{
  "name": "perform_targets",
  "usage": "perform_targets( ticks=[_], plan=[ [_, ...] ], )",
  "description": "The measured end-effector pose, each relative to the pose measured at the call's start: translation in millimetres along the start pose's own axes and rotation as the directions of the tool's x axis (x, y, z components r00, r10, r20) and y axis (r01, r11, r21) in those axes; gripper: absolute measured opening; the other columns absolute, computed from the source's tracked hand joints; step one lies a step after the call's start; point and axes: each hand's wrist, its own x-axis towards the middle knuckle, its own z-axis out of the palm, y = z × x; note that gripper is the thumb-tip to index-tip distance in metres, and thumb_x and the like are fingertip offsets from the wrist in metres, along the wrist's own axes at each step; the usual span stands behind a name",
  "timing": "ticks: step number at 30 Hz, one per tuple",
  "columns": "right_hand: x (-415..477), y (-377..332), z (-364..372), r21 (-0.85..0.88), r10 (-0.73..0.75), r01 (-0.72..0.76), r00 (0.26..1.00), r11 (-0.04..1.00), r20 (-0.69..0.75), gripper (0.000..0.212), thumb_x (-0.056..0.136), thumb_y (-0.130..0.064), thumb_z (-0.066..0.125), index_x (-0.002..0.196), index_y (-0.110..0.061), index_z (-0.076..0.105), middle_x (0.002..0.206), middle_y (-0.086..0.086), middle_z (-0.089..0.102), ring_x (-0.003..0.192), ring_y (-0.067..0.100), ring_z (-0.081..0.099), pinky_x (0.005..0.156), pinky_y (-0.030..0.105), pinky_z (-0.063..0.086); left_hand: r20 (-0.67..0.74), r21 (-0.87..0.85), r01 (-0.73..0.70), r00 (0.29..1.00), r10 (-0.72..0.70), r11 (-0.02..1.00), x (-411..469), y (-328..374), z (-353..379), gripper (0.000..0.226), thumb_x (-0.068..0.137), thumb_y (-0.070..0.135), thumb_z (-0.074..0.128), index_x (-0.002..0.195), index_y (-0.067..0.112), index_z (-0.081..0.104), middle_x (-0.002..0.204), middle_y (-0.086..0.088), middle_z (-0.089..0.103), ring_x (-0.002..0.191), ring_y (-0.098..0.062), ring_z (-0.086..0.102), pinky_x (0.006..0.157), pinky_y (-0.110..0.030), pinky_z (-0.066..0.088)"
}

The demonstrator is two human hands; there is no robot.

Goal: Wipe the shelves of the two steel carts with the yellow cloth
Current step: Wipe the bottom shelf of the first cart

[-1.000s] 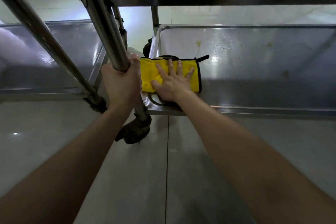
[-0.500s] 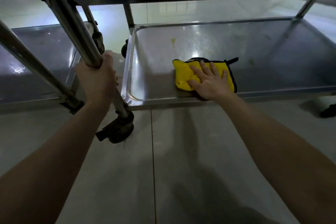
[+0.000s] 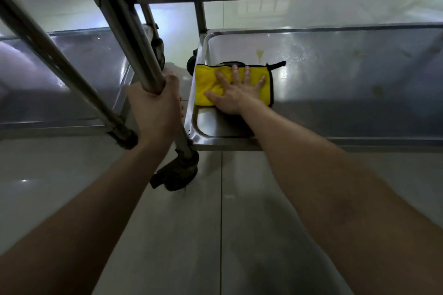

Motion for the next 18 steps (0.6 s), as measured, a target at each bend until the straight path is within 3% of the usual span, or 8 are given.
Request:
perform_targets(
  ticks=[3,6,8,12,15,18],
  plan=[
    [-13,-32,13,0.011,-0.047,0.048,0.999,0.999,-0.022,0.084,0.096,-0.082,0.014,0.169,-0.045,-0.004,0.179,0.006,-0.019,0.161,0.042,-0.024,0.111,0.084,-0.020,0.018,-0.007,-0.001,1.000,0.001,1.000,-2,7,1,0.038,0.090,0.030,0.067,0.056,0.028,0.051,0.051,-0.002,0.045,0.041,-0.018,0.044,0.047,-0.029,0.041],
    [-35,-29,17,0.006,-0.090,0.090,0.996,0.996,-0.003,0.077,0.100,-0.075,0.016,0.168,-0.046,-0.007,0.178,0.002,-0.020,0.161,0.038,-0.026,0.115,0.081,-0.021,0.010,0.056,0.016,1.000,-0.016,0.998,-3,13,-2,0.031,0.086,0.039,0.065,0.077,0.010,0.056,0.065,-0.023,0.048,0.057,-0.028,0.048,0.054,-0.047,0.045],
    [-53,-22,21,0.006,-0.129,0.129,0.992,0.992,0.009,0.075,0.100,-0.074,0.017,0.167,-0.049,-0.006,0.179,-0.001,-0.019,0.162,0.035,-0.026,0.117,0.079,-0.019,0.003,0.075,0.037,0.999,-0.038,0.996,-2,15,-2,0.032,0.086,0.038,0.064,0.084,0.007,0.057,0.071,-0.026,0.049,0.063,-0.031,0.048,0.059,-0.054,0.050],
    [-86,14,26,0.024,-0.159,0.159,0.987,0.987,-0.012,0.070,0.099,-0.074,0.017,0.165,-0.056,-0.001,0.179,-0.010,-0.015,0.164,0.027,-0.022,0.122,0.073,-0.017,0.037,0.075,0.047,0.998,-0.050,0.996,-4,18,-3,0.030,0.085,0.040,0.065,0.087,0.011,0.058,0.069,-0.018,0.048,0.060,-0.027,0.050,0.059,-0.042,0.048],
    [-104,70,20,0.071,-0.071,0.072,0.997,0.995,-0.016,0.070,0.097,-0.075,0.019,0.163,-0.061,0.000,0.178,-0.016,-0.016,0.164,0.020,-0.021,0.125,0.068,-0.017,0.051,0.097,0.072,0.996,-0.077,0.993,-2,17,-6,0.034,0.082,0.044,0.066,0.086,0.012,0.060,0.067,-0.016,0.050,0.056,-0.025,0.053,0.057,-0.037,0.050],
    [-118,125,10,0.027,-0.002,0.002,1.000,1.000,0.002,0.076,0.092,-0.088,0.014,0.161,-0.063,-0.007,0.177,-0.018,-0.020,0.163,0.019,-0.023,0.126,0.067,-0.014,0.002,0.190,0.035,0.999,-0.036,0.981,-7,14,-6,0.044,0.083,0.056,0.071,0.099,0.015,0.063,0.076,-0.004,0.068,0.065,-0.018,0.069,0.063,-0.038,0.061]
  ],
)
